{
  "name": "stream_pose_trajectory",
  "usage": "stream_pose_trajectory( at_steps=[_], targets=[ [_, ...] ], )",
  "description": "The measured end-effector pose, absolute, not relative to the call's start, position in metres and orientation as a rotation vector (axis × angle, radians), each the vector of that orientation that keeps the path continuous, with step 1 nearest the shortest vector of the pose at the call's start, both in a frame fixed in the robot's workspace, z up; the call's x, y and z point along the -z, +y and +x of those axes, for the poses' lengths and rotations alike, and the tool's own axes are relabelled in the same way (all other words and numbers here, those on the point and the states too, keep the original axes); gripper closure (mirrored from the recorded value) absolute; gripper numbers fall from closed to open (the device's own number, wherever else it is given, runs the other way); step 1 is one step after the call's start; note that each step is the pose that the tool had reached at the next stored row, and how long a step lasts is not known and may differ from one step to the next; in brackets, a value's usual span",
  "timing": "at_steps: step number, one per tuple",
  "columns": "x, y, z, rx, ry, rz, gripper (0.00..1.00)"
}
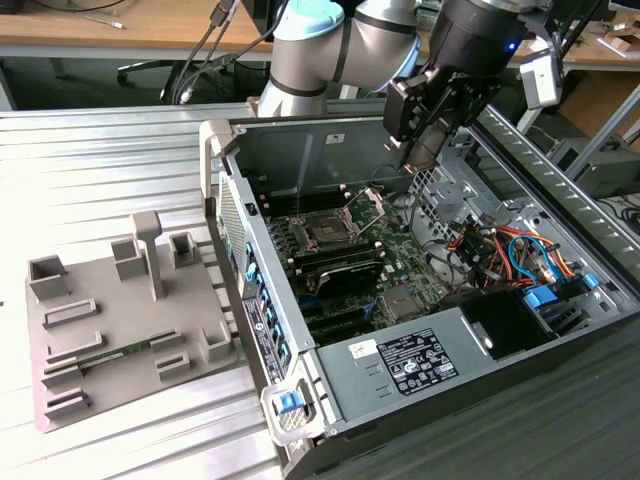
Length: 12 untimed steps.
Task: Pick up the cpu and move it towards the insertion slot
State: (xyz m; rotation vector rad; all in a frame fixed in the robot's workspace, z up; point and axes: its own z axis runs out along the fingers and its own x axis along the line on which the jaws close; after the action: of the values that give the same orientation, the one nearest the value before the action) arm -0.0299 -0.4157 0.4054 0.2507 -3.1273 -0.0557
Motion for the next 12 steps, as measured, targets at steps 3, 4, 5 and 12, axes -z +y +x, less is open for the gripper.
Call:
stream_pose_trajectory(
  at_steps=[3, 4, 5, 12],
  targets=[
    [-0.4049, -0.4157, -0.0291, 0.056, -3.127, 0.251, 0.45],
    [-0.4048, -0.4157, -0.0289, 0.056, -3.127, 0.251, 0.45],
    [-0.4046, -0.4157, -0.0285, 0.056, -3.127, 0.251, 0.45],
    [-0.4035, -0.4157, -0.0264, 0.056, -3.127, 0.251, 0.45]
  ],
)
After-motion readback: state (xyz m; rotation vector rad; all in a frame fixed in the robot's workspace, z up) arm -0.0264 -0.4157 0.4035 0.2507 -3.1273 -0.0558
